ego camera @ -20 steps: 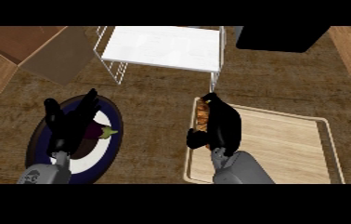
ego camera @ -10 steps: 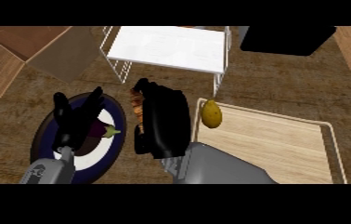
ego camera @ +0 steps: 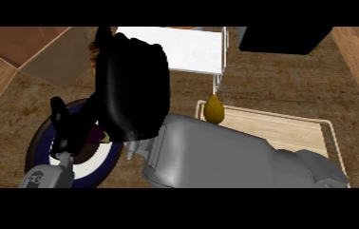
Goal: Pick the croissant from the tray and place it in the tiered shelf
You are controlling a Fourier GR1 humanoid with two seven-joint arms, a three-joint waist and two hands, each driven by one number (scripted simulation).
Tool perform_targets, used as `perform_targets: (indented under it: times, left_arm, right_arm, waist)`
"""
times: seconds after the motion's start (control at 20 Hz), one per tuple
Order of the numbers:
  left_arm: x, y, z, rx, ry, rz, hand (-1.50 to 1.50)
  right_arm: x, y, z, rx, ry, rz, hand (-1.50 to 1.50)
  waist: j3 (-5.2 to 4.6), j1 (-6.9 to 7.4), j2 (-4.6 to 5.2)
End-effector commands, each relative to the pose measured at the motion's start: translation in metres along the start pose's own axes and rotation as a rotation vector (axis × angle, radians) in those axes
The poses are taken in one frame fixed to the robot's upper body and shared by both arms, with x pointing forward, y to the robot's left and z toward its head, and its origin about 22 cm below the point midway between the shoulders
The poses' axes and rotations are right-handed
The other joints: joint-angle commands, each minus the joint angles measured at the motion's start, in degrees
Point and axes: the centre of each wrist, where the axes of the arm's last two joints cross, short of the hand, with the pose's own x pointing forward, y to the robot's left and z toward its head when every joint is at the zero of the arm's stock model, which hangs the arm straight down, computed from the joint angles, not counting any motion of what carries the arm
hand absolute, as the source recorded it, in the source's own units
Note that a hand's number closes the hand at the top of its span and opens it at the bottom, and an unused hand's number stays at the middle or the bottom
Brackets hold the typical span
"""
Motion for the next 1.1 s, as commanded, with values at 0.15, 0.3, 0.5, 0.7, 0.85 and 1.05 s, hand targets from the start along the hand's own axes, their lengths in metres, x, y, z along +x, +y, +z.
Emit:
perform_targets:
  times: [0.15,0.3,0.5,0.7,0.85,1.05]
  left_arm:
    - [-0.010,-0.006,0.002,0.015,0.037,-0.010,0.00]
    - [-0.011,0.004,0.001,0.034,0.032,0.009,0.00]
    - [-0.015,0.014,0.010,0.044,0.028,0.016,0.00]
    - [-0.014,0.001,0.008,0.036,0.041,0.010,0.00]
    - [-0.024,0.039,0.015,0.053,0.034,0.008,0.00]
    - [-0.017,0.014,0.005,0.059,0.023,0.005,0.00]
  right_arm:
    - [0.049,-0.044,-0.041,-0.075,0.240,-0.070,1.50]
    - [0.061,-0.068,-0.062,-0.088,0.235,-0.088,1.50]
    - [0.069,-0.075,-0.082,-0.118,0.265,-0.080,1.50]
    - [0.064,-0.077,-0.103,-0.100,0.271,-0.070,1.50]
    - [0.043,-0.081,-0.128,-0.085,0.257,-0.057,1.50]
    - [0.047,-0.067,-0.134,-0.015,0.254,-0.008,1.50]
  waist:
    - [-0.18,-0.81,0.51]
    - [-0.12,-1.96,0.66]
    - [-0.08,-1.94,0.61]
    - [-0.04,-2.54,0.78]
    - [-0.08,-2.24,1.08]
    - [-0.06,-2.56,1.03]
